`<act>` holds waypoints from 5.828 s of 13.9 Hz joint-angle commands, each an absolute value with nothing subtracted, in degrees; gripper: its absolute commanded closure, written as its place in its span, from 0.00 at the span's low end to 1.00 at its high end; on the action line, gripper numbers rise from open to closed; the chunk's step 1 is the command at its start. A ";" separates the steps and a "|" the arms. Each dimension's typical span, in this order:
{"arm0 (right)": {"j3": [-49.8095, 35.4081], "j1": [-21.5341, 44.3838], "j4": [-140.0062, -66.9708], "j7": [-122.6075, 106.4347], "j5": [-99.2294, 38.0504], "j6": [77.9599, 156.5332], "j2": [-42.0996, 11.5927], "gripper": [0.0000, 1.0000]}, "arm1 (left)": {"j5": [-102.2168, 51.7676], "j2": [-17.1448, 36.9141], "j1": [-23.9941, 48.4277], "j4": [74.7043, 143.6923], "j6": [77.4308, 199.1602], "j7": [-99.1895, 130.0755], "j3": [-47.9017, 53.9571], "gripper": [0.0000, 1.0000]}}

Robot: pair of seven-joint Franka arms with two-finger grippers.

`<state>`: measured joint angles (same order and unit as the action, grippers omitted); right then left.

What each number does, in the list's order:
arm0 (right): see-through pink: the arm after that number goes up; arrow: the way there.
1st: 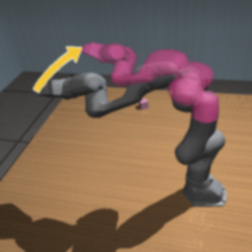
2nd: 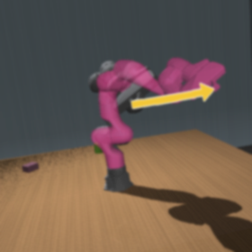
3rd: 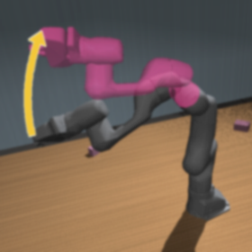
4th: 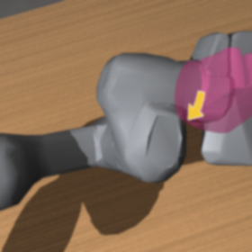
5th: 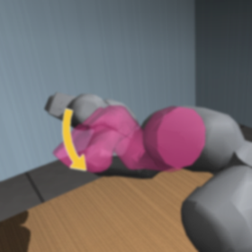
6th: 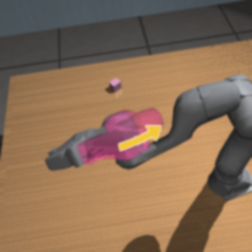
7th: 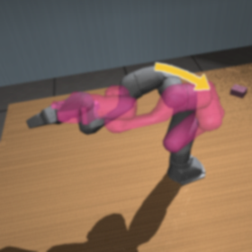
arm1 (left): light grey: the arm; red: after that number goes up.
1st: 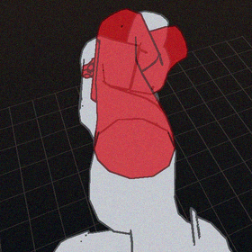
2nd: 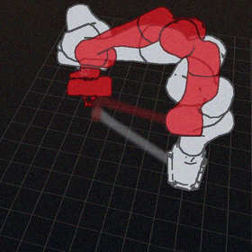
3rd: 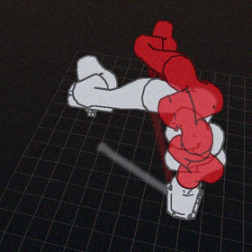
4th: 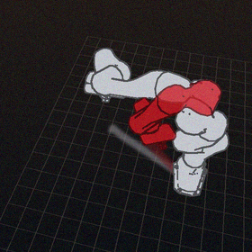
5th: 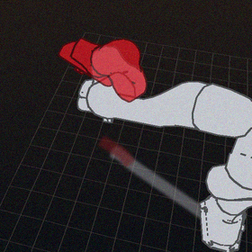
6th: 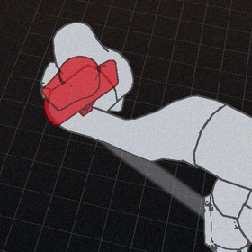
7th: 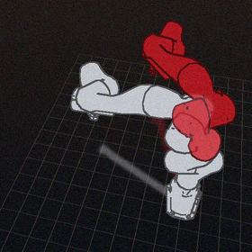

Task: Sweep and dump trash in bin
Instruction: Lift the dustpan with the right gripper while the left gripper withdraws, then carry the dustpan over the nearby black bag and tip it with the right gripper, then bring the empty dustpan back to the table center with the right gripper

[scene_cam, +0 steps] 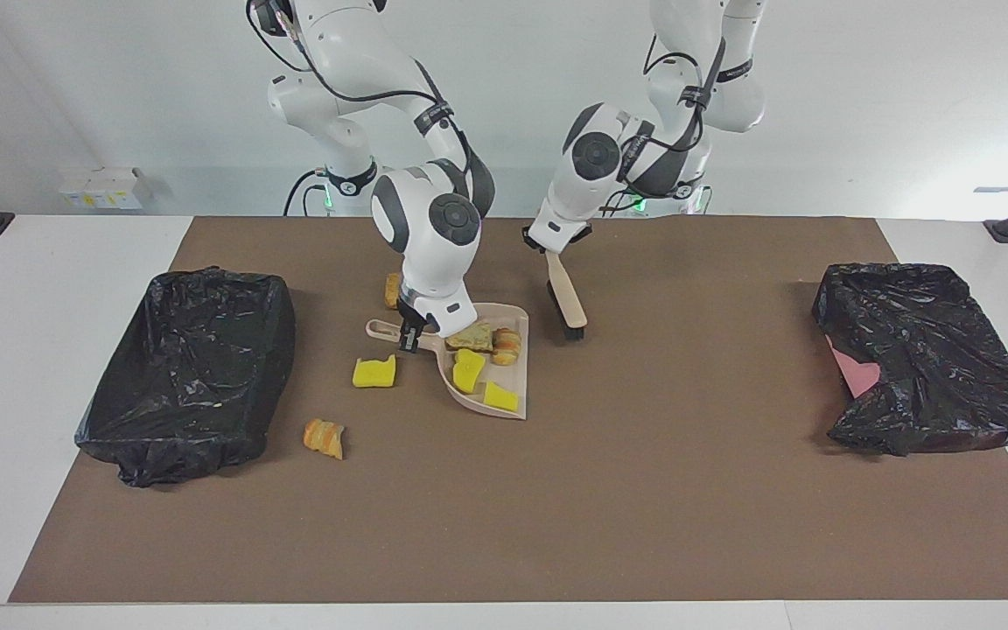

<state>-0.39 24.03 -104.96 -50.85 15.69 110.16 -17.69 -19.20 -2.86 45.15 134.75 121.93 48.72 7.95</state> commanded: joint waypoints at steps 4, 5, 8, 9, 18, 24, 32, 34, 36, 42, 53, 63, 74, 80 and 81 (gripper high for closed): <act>-1.05 15.49 -103.71 -49.66 16.17 110.31 -13.29 1.00 | -18.81 -2.28 45.09 136.59 124.89 46.15 6.68 0.00; -1.05 13.47 -103.71 -50.70 16.08 109.95 -11.71 1.00 | -18.72 -2.89 43.87 135.89 124.63 46.06 6.59 0.00; -0.79 7.14 -103.01 -57.11 12.67 109.78 -8.80 1.00 | -16.19 -2.64 38.51 131.24 121.91 46.05 6.42 0.00; -0.79 5.03 -102.57 -58.43 12.48 109.69 -7.74 1.00 | -13.30 -2.55 36.23 130.44 121.90 45.88 6.50 0.00; -0.44 -14.30 -103.01 -76.62 13.35 110.12 -3.25 1.00 | -8.98 -1.94 13.39 119.73 118.33 20.68 6.42 0.00; -0.44 -20.47 -106.60 -84.88 24.60 116.52 -1.41 1.00 | -4.85 1.41 3.35 104.95 104.07 4.68 6.33 0.00; -0.53 -21.27 -115.65 -88.42 42.24 122.78 2.81 1.00 | 1.67 0.35 -2.20 93.51 88.24 -5.44 6.33 0.00; -0.70 -21.18 -118.29 -88.42 47.09 125.23 4.30 1.00 | 1.58 -0.26 -2.37 94.22 89.11 -5.27 6.24 0.00; -0.88 -20.57 -118.74 -88.24 49.82 126.56 4.48 1.00 | 1.58 -0.09 -2.37 94.13 89.56 -5.36 6.24 0.00; -1.05 -17.41 -117.60 -87.45 50.89 125.69 4.57 1.00 | 1.58 -0.18 -2.37 94.13 89.38 -5.27 6.24 0.00; -1.23 -11.34 -114.61 -87.27 66.08 122.88 4.48 1.00 | 1.58 -0.18 -2.29 94.22 89.39 -5.27 6.24 0.00; -1.49 -6.86 -107.15 -87.28 66.01 116.56 2.47 1.00 | 1.58 -0.18 -2.29 94.13 89.38 -5.27 6.24 0.00; -2.29 5.53 -90.53 -72.11 50.99 93.18 -4.04 1.00 | 1.58 -0.18 -2.29 94.13 89.38 -5.27 6.24 0.00; -2.55 7.38 -86.76 -45.40 31.68 91.41 -6.23 1.00 | 1.58 -0.18 -2.29 94.13 89.38 -5.27 6.24 0.00; -2.64 7.47 -86.66 -39.78 28.60 92.10 -6.33 1.00 | 1.58 -0.18 -2.29 94.13 89.38 -5.27 6.24 0.00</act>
<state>-2.39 7.66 -89.87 -47.82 33.94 92.46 -4.49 0.55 -0.07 -1.93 94.50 89.54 -4.57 5.95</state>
